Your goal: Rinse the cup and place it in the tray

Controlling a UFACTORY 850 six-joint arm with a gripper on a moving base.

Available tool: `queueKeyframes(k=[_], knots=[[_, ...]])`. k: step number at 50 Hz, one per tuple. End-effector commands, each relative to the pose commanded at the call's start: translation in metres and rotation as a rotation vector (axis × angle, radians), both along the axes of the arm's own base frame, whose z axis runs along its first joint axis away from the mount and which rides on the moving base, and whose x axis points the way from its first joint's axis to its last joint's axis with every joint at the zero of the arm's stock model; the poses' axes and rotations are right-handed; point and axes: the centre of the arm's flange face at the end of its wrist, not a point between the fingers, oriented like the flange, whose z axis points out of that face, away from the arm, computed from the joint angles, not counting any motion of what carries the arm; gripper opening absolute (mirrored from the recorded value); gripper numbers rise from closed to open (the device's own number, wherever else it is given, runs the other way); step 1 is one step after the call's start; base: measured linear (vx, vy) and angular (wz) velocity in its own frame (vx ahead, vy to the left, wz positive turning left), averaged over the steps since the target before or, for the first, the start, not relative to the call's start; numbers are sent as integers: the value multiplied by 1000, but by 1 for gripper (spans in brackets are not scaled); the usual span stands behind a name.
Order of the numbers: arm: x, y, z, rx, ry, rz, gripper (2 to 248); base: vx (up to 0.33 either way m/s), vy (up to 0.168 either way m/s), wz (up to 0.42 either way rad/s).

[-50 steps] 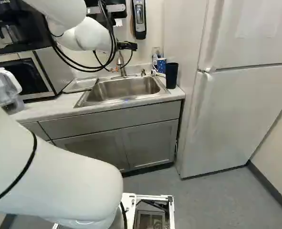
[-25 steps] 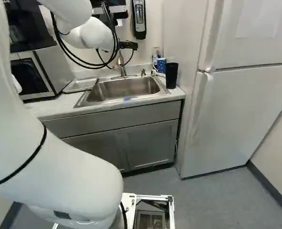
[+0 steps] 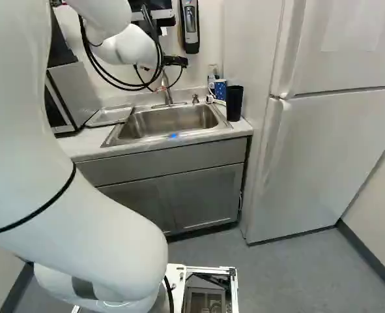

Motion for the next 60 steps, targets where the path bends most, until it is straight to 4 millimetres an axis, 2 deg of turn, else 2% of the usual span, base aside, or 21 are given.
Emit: queueKeyframes(k=[27, 60], knots=[[39, 6, 0, 0, 2, 8, 247, 0, 0, 0], [106, 17, -2, 0, -7, 21, 247, 0, 0, 0]])
